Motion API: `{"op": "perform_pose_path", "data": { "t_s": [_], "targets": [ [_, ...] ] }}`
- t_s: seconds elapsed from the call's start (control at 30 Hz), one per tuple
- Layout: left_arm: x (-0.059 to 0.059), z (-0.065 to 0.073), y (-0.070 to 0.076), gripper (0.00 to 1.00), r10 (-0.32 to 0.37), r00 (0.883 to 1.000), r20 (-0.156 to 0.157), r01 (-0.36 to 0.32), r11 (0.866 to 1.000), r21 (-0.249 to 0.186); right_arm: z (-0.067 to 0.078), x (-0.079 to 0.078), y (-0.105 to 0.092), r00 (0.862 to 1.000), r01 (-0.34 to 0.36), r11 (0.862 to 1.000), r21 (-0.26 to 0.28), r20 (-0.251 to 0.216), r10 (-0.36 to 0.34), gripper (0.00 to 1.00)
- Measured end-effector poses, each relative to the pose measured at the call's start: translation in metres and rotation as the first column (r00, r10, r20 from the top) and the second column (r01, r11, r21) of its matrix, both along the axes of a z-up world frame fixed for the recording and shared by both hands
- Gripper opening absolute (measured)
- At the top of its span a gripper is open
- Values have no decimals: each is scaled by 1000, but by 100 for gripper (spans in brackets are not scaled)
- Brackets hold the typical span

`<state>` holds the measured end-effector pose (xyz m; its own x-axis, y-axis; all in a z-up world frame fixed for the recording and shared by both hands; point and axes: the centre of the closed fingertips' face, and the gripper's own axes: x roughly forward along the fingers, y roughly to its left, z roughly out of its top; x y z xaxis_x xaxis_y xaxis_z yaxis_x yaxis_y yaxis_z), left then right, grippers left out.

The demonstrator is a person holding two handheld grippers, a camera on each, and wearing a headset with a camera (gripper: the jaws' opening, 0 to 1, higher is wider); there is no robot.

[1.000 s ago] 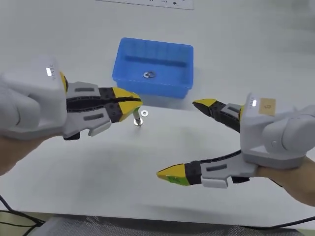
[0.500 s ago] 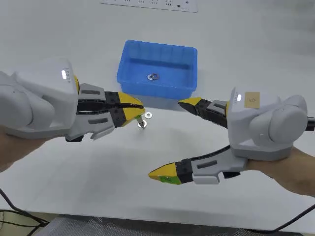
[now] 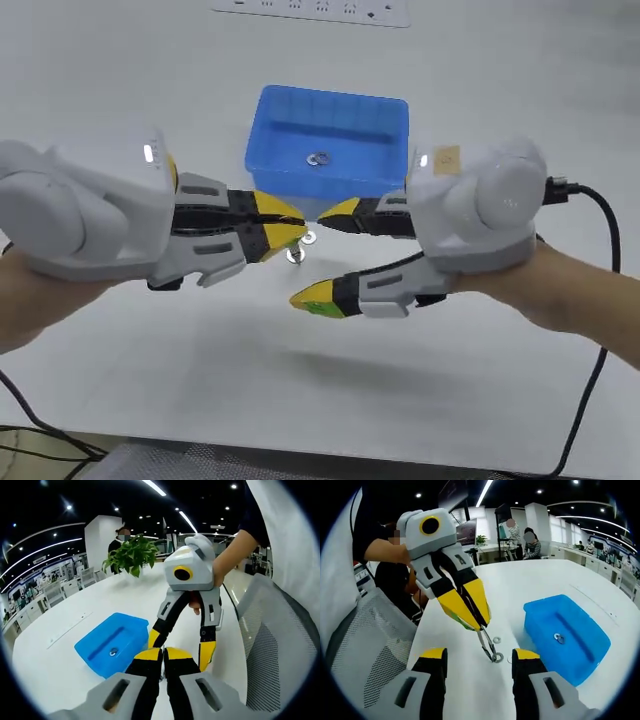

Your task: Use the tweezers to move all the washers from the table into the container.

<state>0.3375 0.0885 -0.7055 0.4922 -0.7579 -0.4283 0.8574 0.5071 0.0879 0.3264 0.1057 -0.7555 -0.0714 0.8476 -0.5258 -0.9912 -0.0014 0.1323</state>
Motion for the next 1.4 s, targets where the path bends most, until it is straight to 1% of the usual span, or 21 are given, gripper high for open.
{"op": "perform_pose_path", "data": {
  "t_s": [0.03,0.07,0.13,0.27,0.3,0.4,0.57,0.67,0.7,0.73,0.8,0.93,0.97,1.07,1.2,1.33,1.4],
  "targets": [
    [1,0,0,5,0,1000,1,0,1000,2,-1,0,1,1000,-9,1000,-3,2,9,49],
    [1,0,0,5,0,1000,1,0,1000,5,-2,0,3,999,-31,1000,0,18,31,47],
    [2,-1,0,5,-5,1000,-1,5,1000,8,-2,0,5,998,-55,998,7,30,55,40],
    [1,-1,-2,5,-24,1000,-8,24,1000,11,-6,1,9,993,-107,994,-3,57,107,33],
    [0,-2,-2,5,-30,999,-11,30,999,11,-7,1,9,989,-128,992,-11,70,129,30],
    [-2,-2,-4,5,-40,999,-16,40,999,11,-9,2,12,985,-153,988,-16,81,154,27],
    [-2,-3,-4,5,-41,999,-21,41,999,10,-7,1,17,971,-207,978,-25,114,208,22],
    [-2,-3,-4,5,-43,999,-24,44,999,12,-6,1,19,965,-228,973,-31,124,230,16],
    [-3,-3,-4,5,-45,999,-26,46,999,12,-8,0,20,961,-240,970,-44,129,244,14],
    [-3,-4,-3,5,-45,999,-26,46,999,11,-10,-1,20,959,-247,968,-51,129,251,14],
    [-3,-4,-3,5,-45,999,-29,45,999,7,-12,0,20,951,-258,964,-69,158,265,12],
    [-5,-5,-3,5,-55,998,-26,56,998,24,-11,-3,19,941,-284,956,-79,171,294,12],
    [-6,-5,-3,6,-60,998,-25,60,998,32,-12,-3,19,936,-294,952,-84,178,305,12],
    [-7,-6,-4,6,-73,997,-20,74,996,56,-12,-4,18,931,-306,948,-90,178,318,12],
    [-6,-6,-4,6,-71,997,-23,72,996,61,-13,-4,18,918,-328,940,-90,203,340,11],
    [-6,-6,-4,6,-67,998,-22,68,995,69,-13,-4,18,911,-335,938,-90,222,347,10],
    [-6,-6,-6,6,-69,998,-10,70,992,104,-13,-3,18,908,-339,936,-90,228,351,9]
  ]
}}
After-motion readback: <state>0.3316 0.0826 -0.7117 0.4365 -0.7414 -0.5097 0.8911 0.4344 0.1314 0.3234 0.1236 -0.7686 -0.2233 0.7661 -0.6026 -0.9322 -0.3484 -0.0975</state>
